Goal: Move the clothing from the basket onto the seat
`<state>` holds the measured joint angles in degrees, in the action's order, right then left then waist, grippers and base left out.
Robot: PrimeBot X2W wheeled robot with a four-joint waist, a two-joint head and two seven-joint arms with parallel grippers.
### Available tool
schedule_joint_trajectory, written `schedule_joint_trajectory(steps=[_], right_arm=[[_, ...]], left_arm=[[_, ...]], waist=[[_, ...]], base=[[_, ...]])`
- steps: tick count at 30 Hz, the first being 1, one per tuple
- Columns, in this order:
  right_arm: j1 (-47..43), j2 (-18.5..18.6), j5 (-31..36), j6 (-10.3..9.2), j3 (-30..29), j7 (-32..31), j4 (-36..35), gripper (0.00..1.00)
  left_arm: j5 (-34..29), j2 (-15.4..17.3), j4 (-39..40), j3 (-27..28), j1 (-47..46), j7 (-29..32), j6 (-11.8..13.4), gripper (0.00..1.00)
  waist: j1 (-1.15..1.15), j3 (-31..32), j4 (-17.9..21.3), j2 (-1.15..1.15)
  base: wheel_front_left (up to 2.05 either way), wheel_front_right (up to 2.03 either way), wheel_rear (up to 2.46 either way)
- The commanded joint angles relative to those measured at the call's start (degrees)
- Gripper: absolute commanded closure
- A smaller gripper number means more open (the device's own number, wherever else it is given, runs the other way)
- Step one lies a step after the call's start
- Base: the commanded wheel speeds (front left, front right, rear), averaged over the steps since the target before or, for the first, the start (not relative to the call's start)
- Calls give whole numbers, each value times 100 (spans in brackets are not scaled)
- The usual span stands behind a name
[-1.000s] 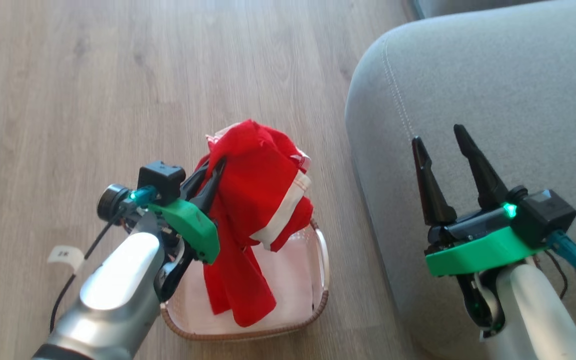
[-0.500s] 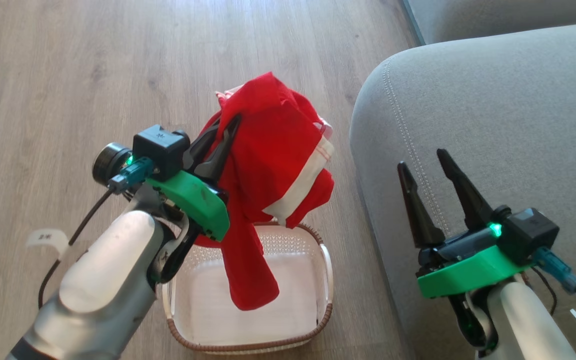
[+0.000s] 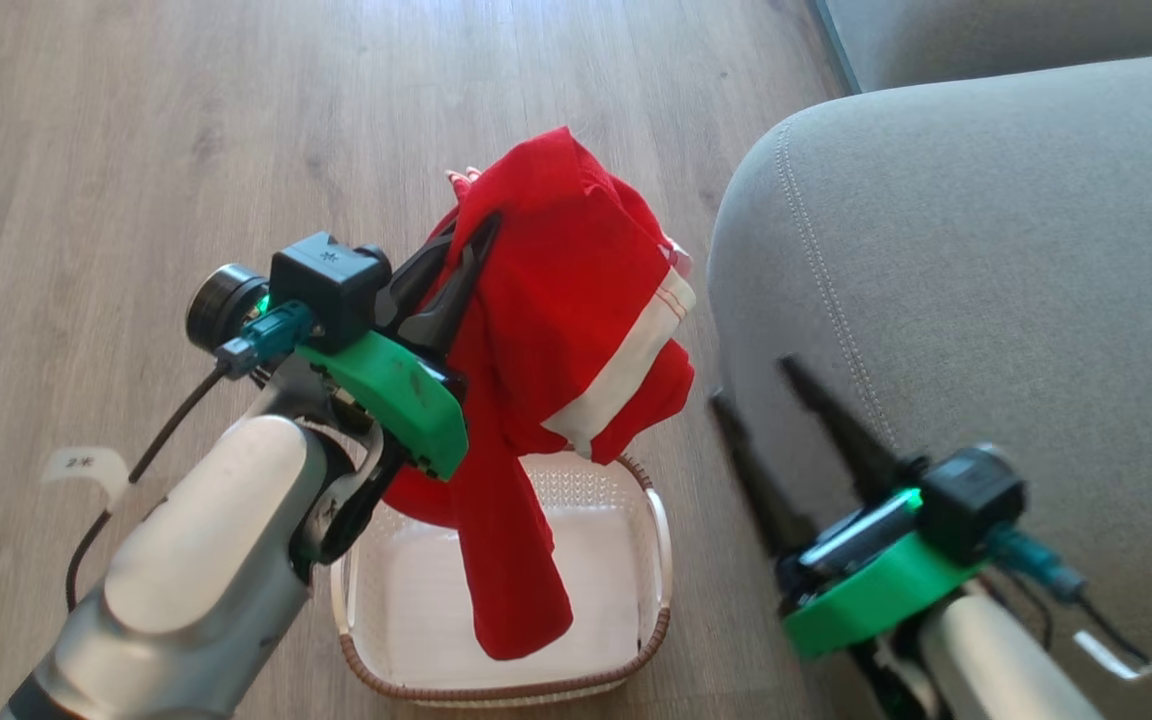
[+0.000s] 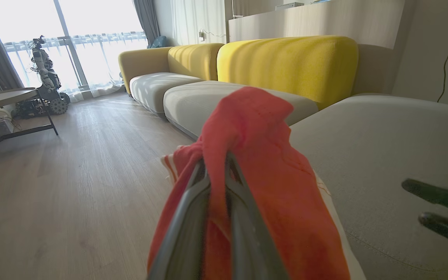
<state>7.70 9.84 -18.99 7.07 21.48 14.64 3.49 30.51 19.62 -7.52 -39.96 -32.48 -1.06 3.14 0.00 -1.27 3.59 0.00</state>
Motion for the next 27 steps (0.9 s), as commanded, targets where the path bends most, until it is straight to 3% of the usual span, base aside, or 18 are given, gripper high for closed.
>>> schedule_joint_trajectory(steps=[1, 8, 15, 27], right_arm=[[257, 101, -79, 42, 330, 36, -111, 0], [688, 254, -275, 42, 1284, 35, 303, 0], [1300, 131, -451, 42, 1890, 36, 1075, 0], [1808, -402, -207, 42, 1648, 36, 2105, 0]], left_arm=[[27, 137, 226, 281, -438, -1, 56, 100], [52, 37, 150, 205, -550, 15, 11, 100], [51, -86, 36, -3, -645, 60, -149, 100], [88, -267, -186, -90, -771, 4, -171, 100]], waist=[[0, -3, -13, 0], [0, -18, -80, 0], [0, -22, -208, 0], [0, -185, -492, 0]], base=[[0, 0, 0], [0, 0, 0], [0, 0, 0], [0, 0, 0]])
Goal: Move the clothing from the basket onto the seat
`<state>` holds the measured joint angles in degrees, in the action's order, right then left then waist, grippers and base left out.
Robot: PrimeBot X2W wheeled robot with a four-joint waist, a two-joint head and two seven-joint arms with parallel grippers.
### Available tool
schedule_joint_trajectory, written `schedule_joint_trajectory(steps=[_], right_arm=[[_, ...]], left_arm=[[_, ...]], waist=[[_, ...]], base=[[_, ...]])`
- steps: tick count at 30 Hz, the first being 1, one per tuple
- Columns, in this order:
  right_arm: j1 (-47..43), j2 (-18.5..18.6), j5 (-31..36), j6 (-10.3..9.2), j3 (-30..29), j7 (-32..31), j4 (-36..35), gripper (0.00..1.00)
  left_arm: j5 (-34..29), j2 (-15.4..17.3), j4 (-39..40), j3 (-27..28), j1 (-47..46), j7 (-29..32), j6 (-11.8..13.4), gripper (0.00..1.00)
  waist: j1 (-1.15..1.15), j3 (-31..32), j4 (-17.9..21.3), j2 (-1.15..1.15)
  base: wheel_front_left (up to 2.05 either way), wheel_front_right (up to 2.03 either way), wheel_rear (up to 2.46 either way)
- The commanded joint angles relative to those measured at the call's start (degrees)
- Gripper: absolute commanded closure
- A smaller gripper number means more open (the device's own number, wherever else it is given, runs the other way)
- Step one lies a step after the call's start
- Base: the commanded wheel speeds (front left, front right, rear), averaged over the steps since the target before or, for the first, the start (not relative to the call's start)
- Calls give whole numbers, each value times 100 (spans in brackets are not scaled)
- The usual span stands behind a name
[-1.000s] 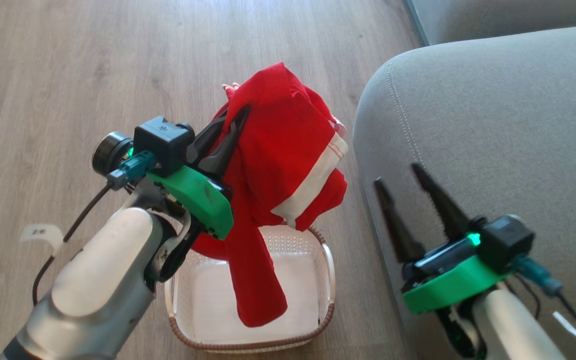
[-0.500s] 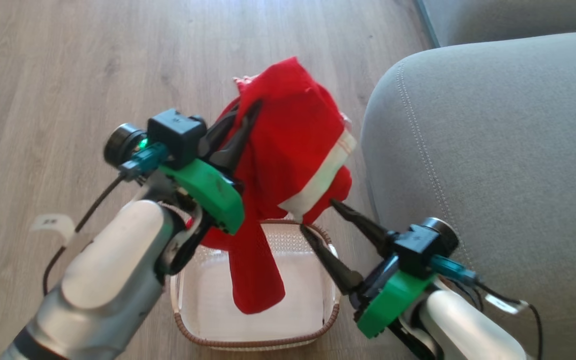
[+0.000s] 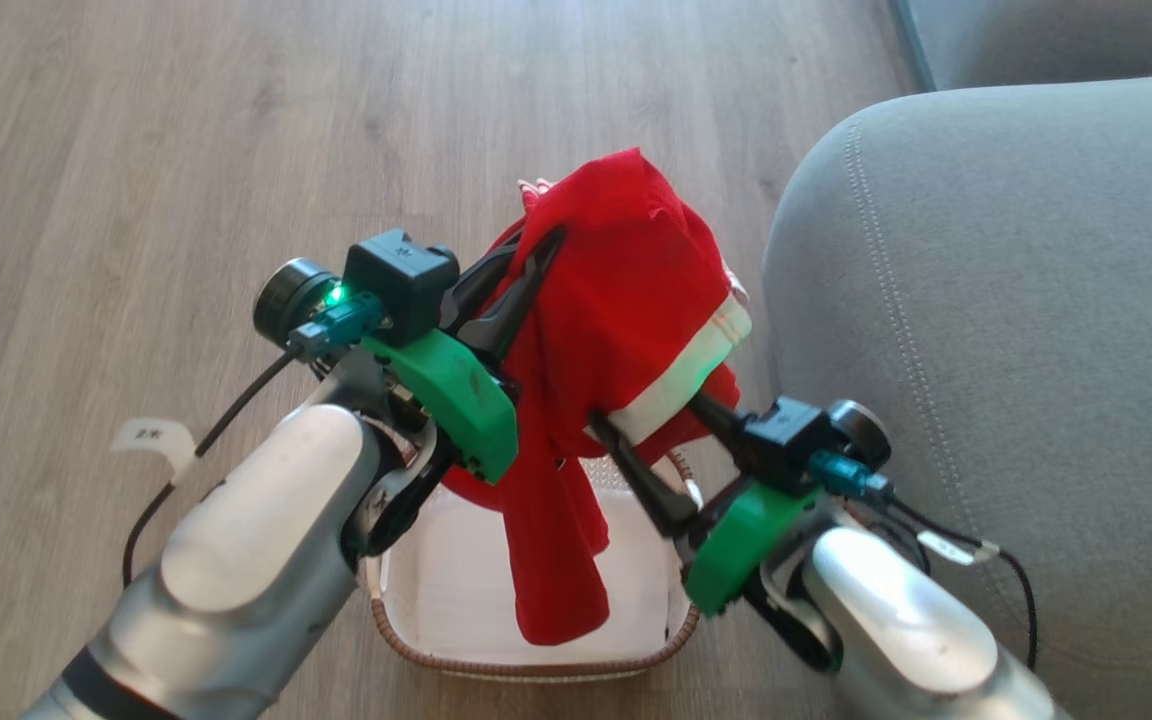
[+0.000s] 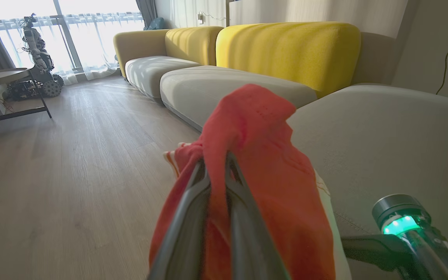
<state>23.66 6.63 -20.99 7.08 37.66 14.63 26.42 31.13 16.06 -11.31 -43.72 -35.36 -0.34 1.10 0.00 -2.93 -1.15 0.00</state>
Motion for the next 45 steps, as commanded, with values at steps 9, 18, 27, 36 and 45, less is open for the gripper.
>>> schedule_joint_trajectory(steps=[9, 18, 27, 36, 45], right_arm=[[558, -346, 271, 41, -317, 37, 158, 0], [774, -371, 106, 41, -238, 37, 364, 100], [547, -276, 84, 41, -604, 37, -250, 100], [53, 74, 166, 41, -1046, 37, -1172, 100], [-213, 290, 216, 41, -1428, 37, -1666, 100]], left_arm=[[77, -44, 22, 184, -520, -134, -37, 100], [133, -51, -84, 176, -488, -194, -21, 100], [213, 40, -245, 219, -329, -308, 21, 100], [325, 106, -298, 254, -124, -366, 101, 0], [350, 189, -190, 230, 10, -388, 141, 0]], waist=[[0, -94, -231, 0], [0, -73, -351, 0], [0, 8, -274, 0], [0, 106, -204, 0], [0, 191, -19, 0]], base=[[0, 0, 0], [0, 0, 0], [0, 0, 0], [0, 0, 0], [0, 0, 0]])
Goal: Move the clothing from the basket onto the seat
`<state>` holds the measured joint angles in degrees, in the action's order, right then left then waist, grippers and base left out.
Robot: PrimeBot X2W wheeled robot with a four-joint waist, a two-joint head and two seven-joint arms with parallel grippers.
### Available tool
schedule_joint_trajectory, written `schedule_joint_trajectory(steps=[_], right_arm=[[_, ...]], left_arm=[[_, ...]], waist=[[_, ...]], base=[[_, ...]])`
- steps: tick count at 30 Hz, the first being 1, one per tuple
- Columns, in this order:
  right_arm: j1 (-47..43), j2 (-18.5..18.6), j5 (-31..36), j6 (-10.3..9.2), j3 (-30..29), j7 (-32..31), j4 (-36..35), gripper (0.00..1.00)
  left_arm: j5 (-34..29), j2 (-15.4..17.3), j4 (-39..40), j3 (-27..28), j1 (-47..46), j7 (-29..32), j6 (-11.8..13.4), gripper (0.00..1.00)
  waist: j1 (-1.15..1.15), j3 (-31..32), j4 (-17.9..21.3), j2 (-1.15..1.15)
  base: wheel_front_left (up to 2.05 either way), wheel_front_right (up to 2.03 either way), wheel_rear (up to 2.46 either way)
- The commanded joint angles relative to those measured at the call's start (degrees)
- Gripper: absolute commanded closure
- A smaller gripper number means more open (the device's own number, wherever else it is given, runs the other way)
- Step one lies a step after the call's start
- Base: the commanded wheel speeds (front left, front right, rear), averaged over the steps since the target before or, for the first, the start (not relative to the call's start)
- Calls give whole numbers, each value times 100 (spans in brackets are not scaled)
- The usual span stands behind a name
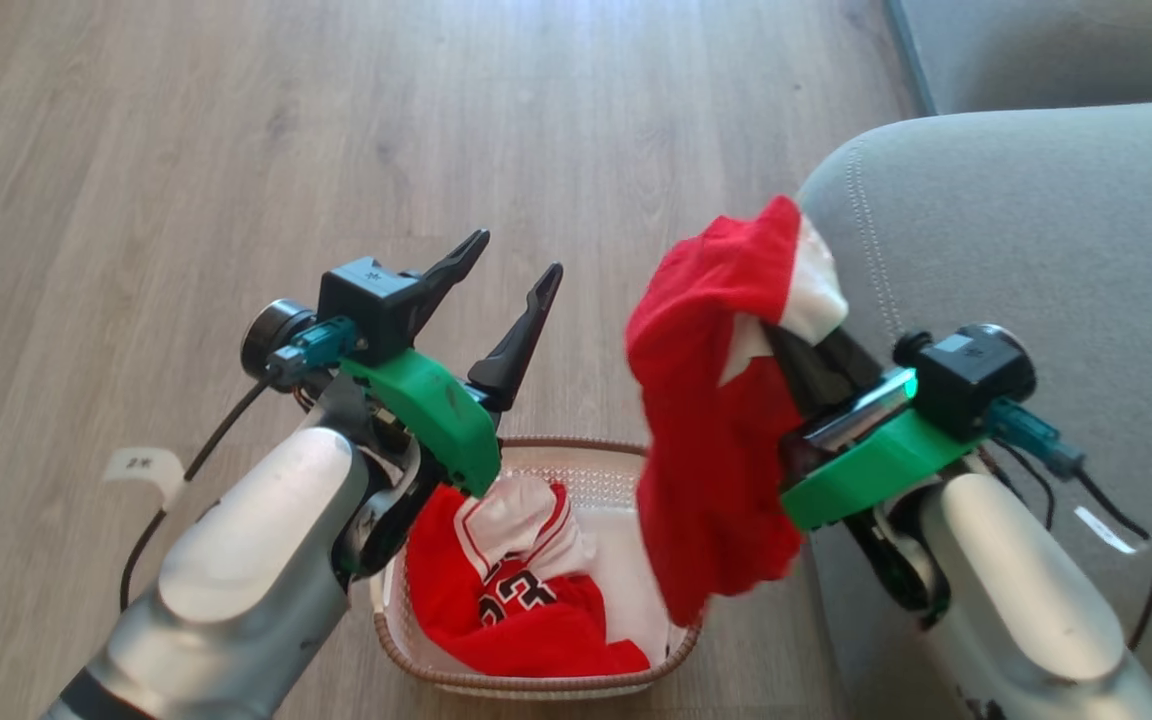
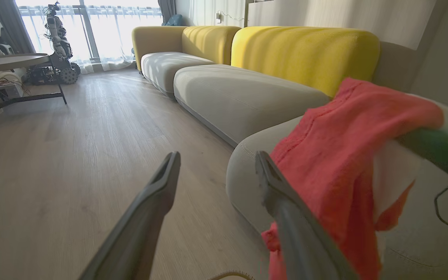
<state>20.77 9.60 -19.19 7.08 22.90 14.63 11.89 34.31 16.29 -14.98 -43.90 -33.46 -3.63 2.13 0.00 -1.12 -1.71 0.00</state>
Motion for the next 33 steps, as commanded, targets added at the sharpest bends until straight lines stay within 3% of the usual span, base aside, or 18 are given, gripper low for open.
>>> schedule_joint_trajectory(steps=[1, 15, 33], right_arm=[[43, 28, 46, 41, -7, 37, -274, 100], [-316, 351, 148, 41, -768, 37, -1051, 100], [-646, 545, 306, 41, -1050, 37, -1633, 100]], left_arm=[[28, 181, 209, 238, -159, -67, 38, 0], [-20, 383, 642, 112, 44, -80, 46, 0], [-80, 535, 992, -47, 73, -24, 12, 0]], waist=[[0, 17, 86, 0], [0, -111, 1144, 0], [0, -385, 2357, 0]], base=[[0, 0, 0], [0, 0, 0], [0, 0, 0]])
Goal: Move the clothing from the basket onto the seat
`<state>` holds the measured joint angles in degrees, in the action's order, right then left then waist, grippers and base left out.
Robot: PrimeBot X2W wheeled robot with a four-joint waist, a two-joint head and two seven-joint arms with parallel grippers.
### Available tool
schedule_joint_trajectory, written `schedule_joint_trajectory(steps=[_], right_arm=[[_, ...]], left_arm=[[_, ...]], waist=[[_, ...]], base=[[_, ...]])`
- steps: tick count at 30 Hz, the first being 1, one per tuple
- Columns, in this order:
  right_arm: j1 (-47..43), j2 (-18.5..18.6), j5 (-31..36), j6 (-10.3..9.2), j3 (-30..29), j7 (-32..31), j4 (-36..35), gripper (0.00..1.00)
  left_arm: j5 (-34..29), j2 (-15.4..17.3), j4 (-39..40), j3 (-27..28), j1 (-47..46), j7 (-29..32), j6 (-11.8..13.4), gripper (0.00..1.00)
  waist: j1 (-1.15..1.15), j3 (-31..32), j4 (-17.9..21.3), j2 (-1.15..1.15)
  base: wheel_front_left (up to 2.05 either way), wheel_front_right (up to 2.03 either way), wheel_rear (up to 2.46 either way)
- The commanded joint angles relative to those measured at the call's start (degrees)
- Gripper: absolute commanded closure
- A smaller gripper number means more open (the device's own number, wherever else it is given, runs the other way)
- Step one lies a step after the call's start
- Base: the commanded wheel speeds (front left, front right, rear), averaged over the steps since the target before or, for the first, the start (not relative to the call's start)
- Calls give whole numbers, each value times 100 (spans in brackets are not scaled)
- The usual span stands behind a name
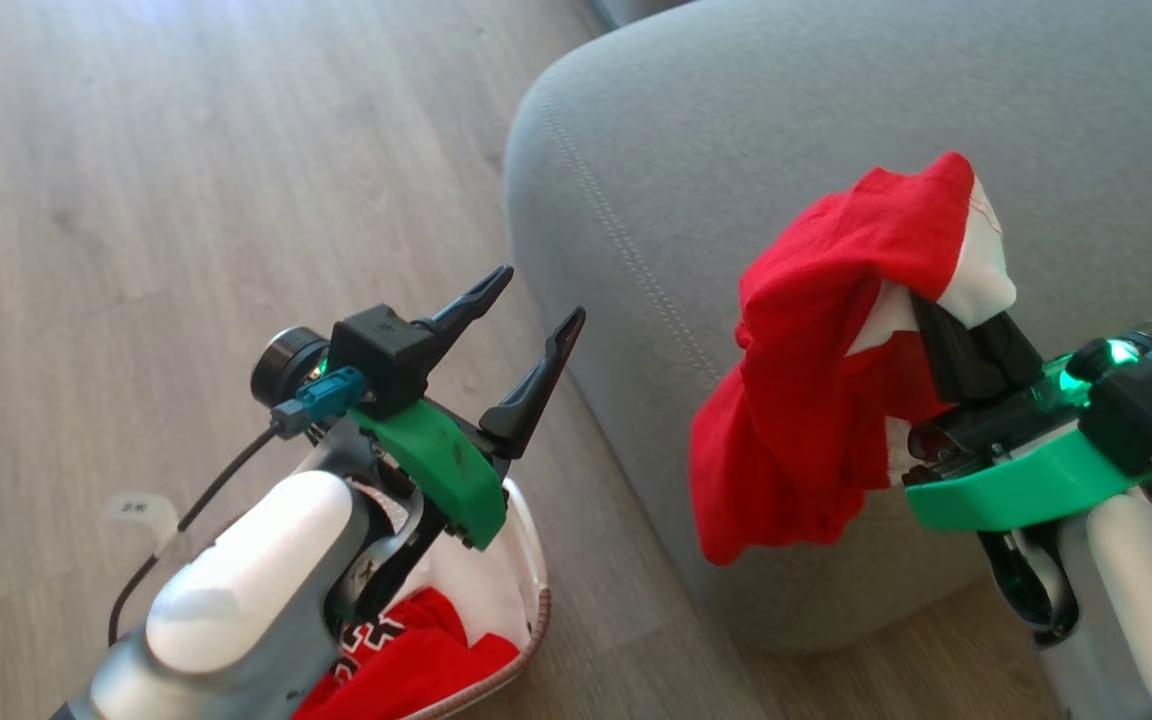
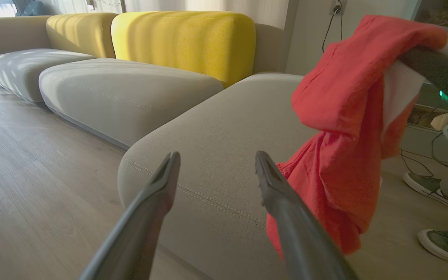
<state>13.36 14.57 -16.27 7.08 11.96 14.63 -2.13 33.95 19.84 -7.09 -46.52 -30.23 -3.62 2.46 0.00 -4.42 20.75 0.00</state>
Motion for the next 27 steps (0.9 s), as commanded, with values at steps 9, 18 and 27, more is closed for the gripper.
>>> schedule_joint_trajectory(steps=[9, 18, 27], right_arm=[[55, 14, 31, 41, -29, 37, -349, 100], [245, 44, 27, 41, -114, 37, -455, 100], [1268, 359, -187, 41, -279, -127, -37, 100]], left_arm=[[-63, 186, 249, 220, -278, -38, 58, 0], [-72, 205, 278, 193, -345, -31, 59, 0], [-124, 213, 348, 143, -573, 54, 6, 0]], waist=[[0, -189, 396, 0], [0, -302, 466, 0], [0, -677, 330, 0]], base=[[0, 0, 0], [0, 0, 0], [0, 0, 0]])
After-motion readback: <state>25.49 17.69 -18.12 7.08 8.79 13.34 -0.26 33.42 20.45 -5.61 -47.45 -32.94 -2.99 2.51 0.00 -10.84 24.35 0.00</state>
